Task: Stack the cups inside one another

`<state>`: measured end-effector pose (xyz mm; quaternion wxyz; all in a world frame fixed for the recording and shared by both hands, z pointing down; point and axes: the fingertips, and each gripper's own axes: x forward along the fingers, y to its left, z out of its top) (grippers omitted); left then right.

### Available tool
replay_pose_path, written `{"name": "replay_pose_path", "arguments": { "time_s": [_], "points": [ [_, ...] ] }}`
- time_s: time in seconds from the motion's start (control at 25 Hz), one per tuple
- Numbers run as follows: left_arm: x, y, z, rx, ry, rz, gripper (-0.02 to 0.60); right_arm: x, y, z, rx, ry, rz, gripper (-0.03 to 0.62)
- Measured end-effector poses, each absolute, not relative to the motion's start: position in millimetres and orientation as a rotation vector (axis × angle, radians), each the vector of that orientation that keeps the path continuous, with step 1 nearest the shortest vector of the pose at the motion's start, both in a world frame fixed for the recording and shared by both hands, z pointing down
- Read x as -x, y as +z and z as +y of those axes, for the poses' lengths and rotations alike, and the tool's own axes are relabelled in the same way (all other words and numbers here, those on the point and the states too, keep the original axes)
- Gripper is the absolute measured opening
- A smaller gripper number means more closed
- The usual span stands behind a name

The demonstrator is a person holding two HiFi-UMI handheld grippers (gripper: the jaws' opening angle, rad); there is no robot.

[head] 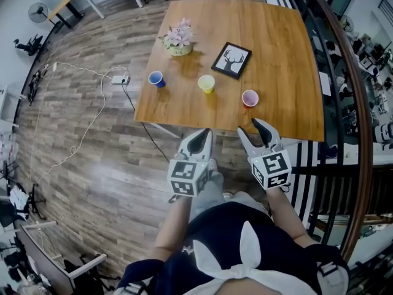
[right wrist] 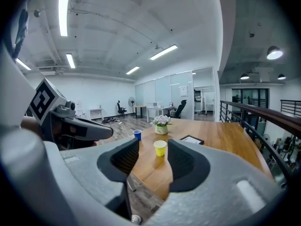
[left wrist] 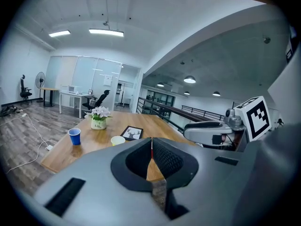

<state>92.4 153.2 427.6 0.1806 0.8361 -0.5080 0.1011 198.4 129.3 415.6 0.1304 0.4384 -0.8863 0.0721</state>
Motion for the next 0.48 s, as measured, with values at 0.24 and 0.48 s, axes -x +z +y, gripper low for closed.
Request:
{"name": "replay_pose_path", "arguments": {
  "time_s": [0.24, 0.48],
  "points": [
    [-83.5, 426.6, 119.6, -2.37, 0.299, -1.393, 0.022, -201.6, 416.7, 93.0, -1.344, 0.222, -2.519, 0.218],
    [-78.1, 440.5, 93.0, -2.402, 0.325, -1.326, 0.021, -202.7, 434.6, 62.1, -1.383, 0.259, -2.457, 0.238]
  ]
}}
